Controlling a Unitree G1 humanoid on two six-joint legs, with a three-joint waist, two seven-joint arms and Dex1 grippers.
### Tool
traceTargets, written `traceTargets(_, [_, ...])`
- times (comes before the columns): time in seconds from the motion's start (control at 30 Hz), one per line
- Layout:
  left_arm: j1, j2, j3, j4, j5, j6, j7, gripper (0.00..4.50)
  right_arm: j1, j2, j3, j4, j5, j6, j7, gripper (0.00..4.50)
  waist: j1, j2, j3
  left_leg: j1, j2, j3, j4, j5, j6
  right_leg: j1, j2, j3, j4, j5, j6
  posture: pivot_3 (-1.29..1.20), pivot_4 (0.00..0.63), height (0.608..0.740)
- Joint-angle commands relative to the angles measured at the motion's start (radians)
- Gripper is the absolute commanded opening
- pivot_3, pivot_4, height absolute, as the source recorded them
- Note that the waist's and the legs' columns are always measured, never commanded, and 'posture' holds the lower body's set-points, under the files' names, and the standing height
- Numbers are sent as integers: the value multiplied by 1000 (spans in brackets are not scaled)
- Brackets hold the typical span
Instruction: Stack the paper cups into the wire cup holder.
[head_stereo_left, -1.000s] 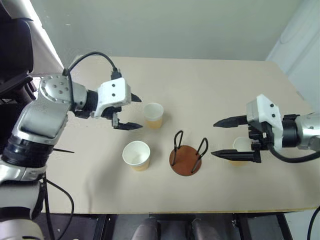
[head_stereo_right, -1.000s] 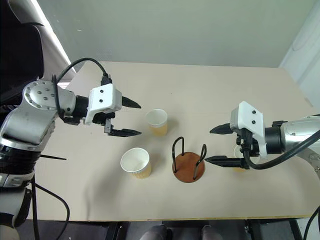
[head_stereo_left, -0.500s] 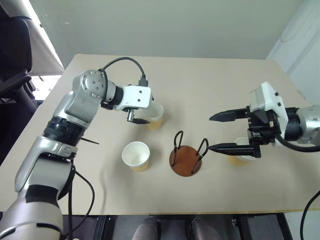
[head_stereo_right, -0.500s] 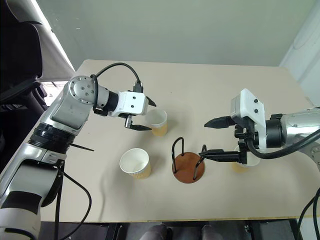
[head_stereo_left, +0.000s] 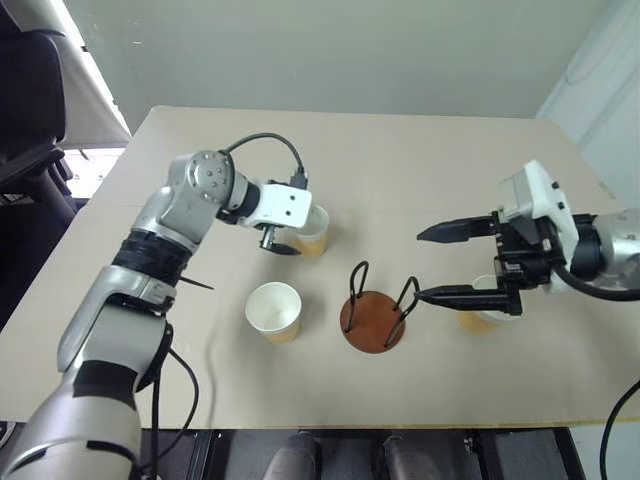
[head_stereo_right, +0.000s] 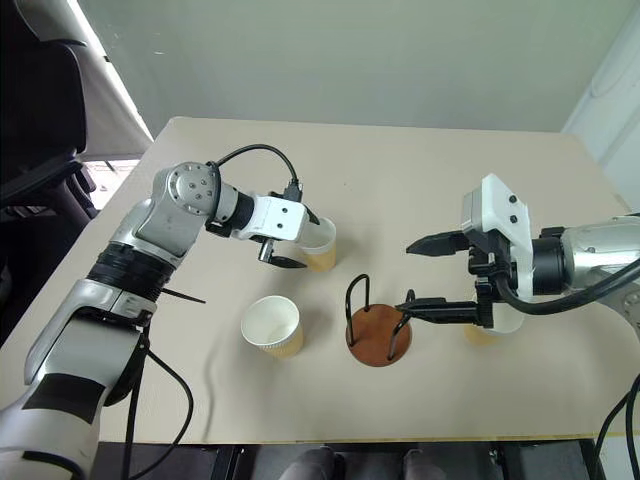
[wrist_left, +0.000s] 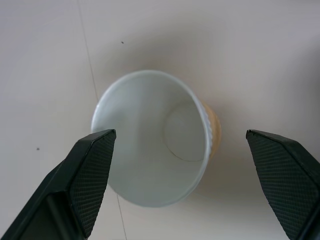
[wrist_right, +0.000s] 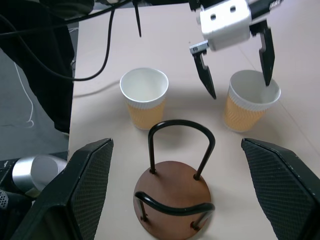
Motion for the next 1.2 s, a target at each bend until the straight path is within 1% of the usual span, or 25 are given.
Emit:
traceTargets(0.03, [-56, -8, 4, 7, 24, -35, 1, 4500, -18, -11, -43, -4, 24, 0, -4, 4189, 2, 0, 0, 0, 0, 0, 0, 0, 0, 0, 0, 0, 0, 0, 0, 0, 150, 740])
traceTargets(0.43, [-66, -39, -19, 7, 64, -49, -5, 4500, -21, -57, -46, 21, 32, 2, 24, 4189, 2, 0, 0, -3, 0, 0, 1, 0, 0, -2, 0, 0, 2, 0, 0, 0, 150, 740])
traceTargets(0.77, [-75, -54, -22, 47, 84, -58, -6, 4500, -25, -53, -45, 26, 26, -3, 17, 4189, 2, 0, 0, -3, 0, 0, 3, 0, 1, -3, 0, 0, 4, 0, 0, 0, 150, 740])
traceTargets(0.8, [-75, -56, -22, 50, 82, -58, -11, 4101, -27, -51, -46, 29, 23, -9, 19, 4212, 2, 0, 0, -3, 0, 0, 3, 0, 1, -3, 0, 0, 4, 0, 0, 0, 150, 740])
traceTargets(0.87, [-75, -58, -20, 54, 77, -55, -30, 3562, -33, -53, -50, 40, 13, -25, 29, 4212, 2, 0, 0, -4, 0, 0, 3, 0, 1, -3, 0, 0, 5, 0, 0, 0, 150, 740])
traceTargets(0.97, [-76, -57, -14, 55, 69, -52, -54, 2432, -57, -61, -51, 62, 7, -41, 47, 4212, 2, 0, 0, -5, 0, 0, 5, 0, 1, -4, 0, 0, 6, 0, 0, 0, 150, 740])
traceTargets(1.03, [-81, -58, -9, 56, 63, -46, -68, 1667, -98, -66, -49, 88, -3, -57, 61, 4212, 2, 0, 0, -5, 0, 0, 6, 0, 1, -4, 0, 0, 7, 0, 0, 0, 150, 740])
traceTargets(1.07, [-84, -58, -7, 57, 62, -44, -73, 1367, -115, -68, -46, 98, -11, -66, 68, 4212, 2, 0, 0, -6, 0, 0, 6, 0, 1, -5, 0, 0, 8, 0, 0, 0, 150, 740])
traceTargets(1.17, [-89, -57, -1, 55, 53, -33, -86, 154, -149, -67, -37, 124, -30, -79, 77, 4212, 2, 0, 0, -6, 0, 0, 9, 0, 2, -6, 0, 0, 11, 0, 0, 0, 150, 740])
traceTargets(1.2, [-90, -56, 0, 54, 51, -31, -89, 52, -152, -66, -35, 128, -34, -82, 80, 4212, 2, 0, 0, -6, 0, 0, 9, 0, 2, -6, 0, 0, 11, 0, 0, 0, 150, 740])
